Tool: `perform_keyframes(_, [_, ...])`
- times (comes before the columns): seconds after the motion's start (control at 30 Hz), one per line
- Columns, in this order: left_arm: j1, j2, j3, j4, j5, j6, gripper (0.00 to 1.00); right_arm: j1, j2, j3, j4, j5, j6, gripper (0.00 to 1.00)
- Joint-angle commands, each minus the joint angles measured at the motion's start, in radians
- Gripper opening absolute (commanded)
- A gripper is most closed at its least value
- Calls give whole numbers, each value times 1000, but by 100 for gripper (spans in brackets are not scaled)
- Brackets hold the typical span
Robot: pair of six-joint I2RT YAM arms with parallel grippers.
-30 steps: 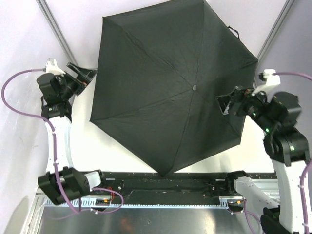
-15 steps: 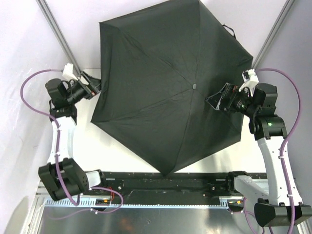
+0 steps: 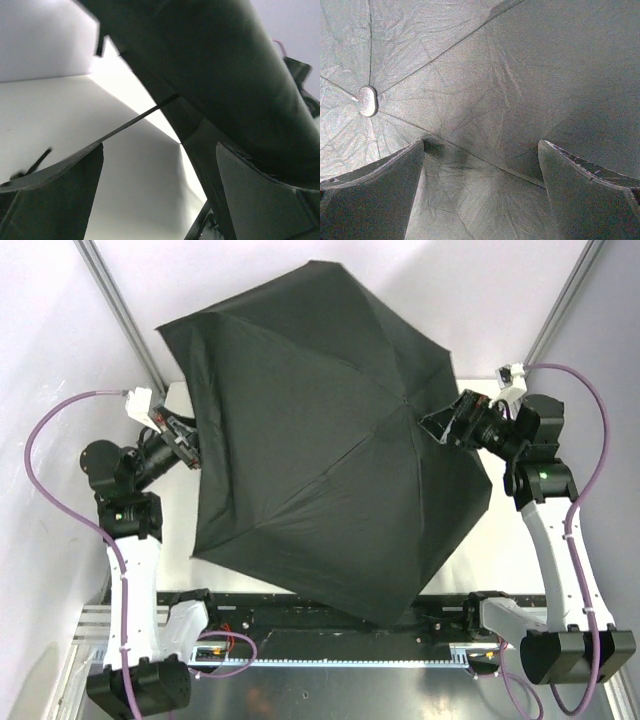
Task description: Put away the umbrella
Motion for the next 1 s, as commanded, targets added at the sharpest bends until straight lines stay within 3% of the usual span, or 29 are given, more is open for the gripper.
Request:
perform_keyframes(0.0, [-64,-85,21,62,10,-53,99,37,81,4,179,-63,105,99])
perform_keyframes(0.17, [-84,-118,43,47,-30,-98,99,42,177,51,262,-32,140,99])
perform_keyframes(0.3, [-75,-135,1,-33,-206,-258,96,33,234,104,242,38,100,99])
perform_keyframes(0.43, [-84,-126,-37,26,-345,-423,99,10,317,193,204,75,71,99])
perform_keyframes(0.53, [-106,-67,23,69,-370,-426,99,31,413,390,-19,215,-27,99])
perform_keyframes(0.7, [-130,20,90,96,-370,-409,98,71,549,827,-487,601,-183,99])
perform_keyframes(0.77, [-131,36,80,98,-376,-402,97,57,481,804,-508,606,-169,99])
perform_keyframes(0.97, [-138,75,43,114,-394,-389,98,110,135,458,-428,386,-50,99])
